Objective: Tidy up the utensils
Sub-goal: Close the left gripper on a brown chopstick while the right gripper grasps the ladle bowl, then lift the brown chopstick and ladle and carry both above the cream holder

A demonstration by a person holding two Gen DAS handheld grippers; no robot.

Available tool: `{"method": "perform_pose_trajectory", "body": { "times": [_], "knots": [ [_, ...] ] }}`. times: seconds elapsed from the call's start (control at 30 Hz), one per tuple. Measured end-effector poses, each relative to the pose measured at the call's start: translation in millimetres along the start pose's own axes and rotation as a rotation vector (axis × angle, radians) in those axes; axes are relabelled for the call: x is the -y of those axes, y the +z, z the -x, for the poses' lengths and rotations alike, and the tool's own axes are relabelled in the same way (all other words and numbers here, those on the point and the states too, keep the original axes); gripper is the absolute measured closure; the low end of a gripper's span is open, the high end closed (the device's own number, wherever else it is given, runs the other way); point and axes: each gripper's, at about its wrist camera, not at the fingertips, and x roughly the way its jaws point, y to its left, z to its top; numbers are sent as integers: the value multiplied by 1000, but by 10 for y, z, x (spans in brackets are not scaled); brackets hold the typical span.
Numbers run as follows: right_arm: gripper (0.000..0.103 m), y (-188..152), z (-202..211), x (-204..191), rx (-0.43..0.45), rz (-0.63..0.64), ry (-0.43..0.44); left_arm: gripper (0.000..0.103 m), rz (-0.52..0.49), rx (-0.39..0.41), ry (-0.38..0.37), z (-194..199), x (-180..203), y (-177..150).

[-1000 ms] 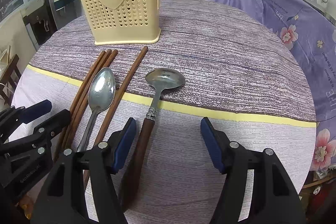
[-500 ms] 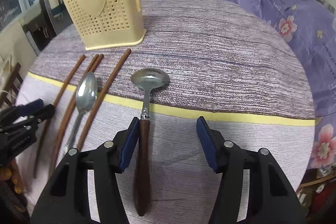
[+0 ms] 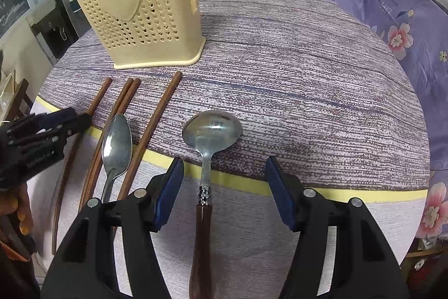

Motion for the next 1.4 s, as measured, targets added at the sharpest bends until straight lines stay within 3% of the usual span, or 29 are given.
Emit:
{"method": "perform_pose_trajectory", "body": {
  "times": [0.23,0.53,0.67,0.97,1.17,1.4],
  "knots": [
    [42,158,-120,-64,-17,34,-35,85,-19,-12,30,-121,73,189],
    [43,368,-241,-116,-75,57,-26,93,-29,-21,35,-149,92,257],
    [55,388,-238,-122,-77,62,-19,93,-32,-24,36,-135,121,243],
    [55,361,-207,-113,-61,50,-3,94,-25,-19,33,-160,84,277],
    [55,389,-22,29,23,-12,89,95,6,33,13,-51,34,306],
    [55,318,666,66,234,-4,137,95,52,209,-40,614,-71,339]
  ]
}}
